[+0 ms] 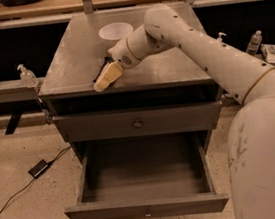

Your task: Place rxbar blueberry into middle drawer

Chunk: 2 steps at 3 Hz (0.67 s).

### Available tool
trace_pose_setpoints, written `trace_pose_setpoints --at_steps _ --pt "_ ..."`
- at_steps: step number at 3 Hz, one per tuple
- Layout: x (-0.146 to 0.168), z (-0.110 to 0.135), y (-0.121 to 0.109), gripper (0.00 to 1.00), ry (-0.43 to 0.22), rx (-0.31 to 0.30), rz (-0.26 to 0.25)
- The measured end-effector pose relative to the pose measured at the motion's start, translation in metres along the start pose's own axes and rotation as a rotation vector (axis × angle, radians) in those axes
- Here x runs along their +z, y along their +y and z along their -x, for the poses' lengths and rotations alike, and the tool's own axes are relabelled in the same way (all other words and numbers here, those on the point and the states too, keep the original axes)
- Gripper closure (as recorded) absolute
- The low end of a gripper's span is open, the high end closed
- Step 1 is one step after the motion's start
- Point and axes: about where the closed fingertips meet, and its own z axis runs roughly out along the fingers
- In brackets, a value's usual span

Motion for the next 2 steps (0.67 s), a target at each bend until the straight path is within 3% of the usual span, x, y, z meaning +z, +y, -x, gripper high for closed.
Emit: trace_pose_setpoints --at_steps 1,2 --pt "0.0000 0.0000 0.0000 0.00 0.000 0.000 0.000" --pt "0.0031 -0.0002 0.0015 0.16 0.001 0.000 0.005"
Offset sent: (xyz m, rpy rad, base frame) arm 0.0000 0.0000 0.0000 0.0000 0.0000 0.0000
